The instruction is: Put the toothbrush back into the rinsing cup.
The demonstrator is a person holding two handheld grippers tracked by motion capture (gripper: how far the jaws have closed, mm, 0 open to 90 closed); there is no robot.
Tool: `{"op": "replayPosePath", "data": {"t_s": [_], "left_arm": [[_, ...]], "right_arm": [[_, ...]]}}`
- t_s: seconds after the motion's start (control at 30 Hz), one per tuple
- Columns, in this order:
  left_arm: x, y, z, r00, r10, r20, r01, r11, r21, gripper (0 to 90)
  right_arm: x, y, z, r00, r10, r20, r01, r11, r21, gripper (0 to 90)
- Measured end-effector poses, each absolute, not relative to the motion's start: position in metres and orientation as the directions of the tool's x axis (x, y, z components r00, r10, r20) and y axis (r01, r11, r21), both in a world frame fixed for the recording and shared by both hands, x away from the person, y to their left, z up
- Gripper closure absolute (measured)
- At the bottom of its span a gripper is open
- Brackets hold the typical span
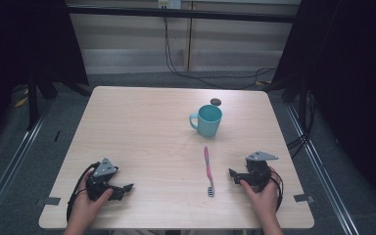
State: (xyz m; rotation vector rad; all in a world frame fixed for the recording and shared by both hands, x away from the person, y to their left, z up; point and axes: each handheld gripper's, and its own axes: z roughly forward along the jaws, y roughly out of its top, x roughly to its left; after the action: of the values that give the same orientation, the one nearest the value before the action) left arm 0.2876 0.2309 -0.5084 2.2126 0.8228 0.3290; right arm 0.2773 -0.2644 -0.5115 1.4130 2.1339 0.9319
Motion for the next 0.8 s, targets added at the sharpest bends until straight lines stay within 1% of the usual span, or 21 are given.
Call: {"op": "replayPosePath", "data": {"t_s": [0.53,0.6,0.63,0.7,0.8], "left_arm": [[0.288,0.231,-0.508,0.762,0.647,-0.018,0.458,-0.519,0.721,13.3],[0.288,0.231,-0.508,0.762,0.647,-0.018,0.458,-0.520,0.721,13.3],[0.288,0.231,-0.508,0.762,0.648,-0.018,0.458,-0.519,0.721,13.3],[0.288,0.231,-0.508,0.762,0.647,-0.018,0.458,-0.519,0.721,13.3],[0.288,0.231,-0.508,0.762,0.647,-0.018,0.458,-0.519,0.721,13.2]], "right_arm": [[0.280,-0.265,-0.510,-0.417,0.908,0.022,0.645,0.279,0.712,18.8],[0.283,-0.263,-0.507,-0.419,0.907,0.024,0.669,0.291,0.684,18.7],[0.286,-0.260,-0.503,-0.424,0.905,0.024,0.691,0.307,0.654,18.7],[0.287,-0.259,-0.502,-0.425,0.905,0.025,0.698,0.311,0.645,18.8],[0.293,-0.252,-0.496,-0.442,0.897,0.025,0.732,0.344,0.589,23.1]]}}
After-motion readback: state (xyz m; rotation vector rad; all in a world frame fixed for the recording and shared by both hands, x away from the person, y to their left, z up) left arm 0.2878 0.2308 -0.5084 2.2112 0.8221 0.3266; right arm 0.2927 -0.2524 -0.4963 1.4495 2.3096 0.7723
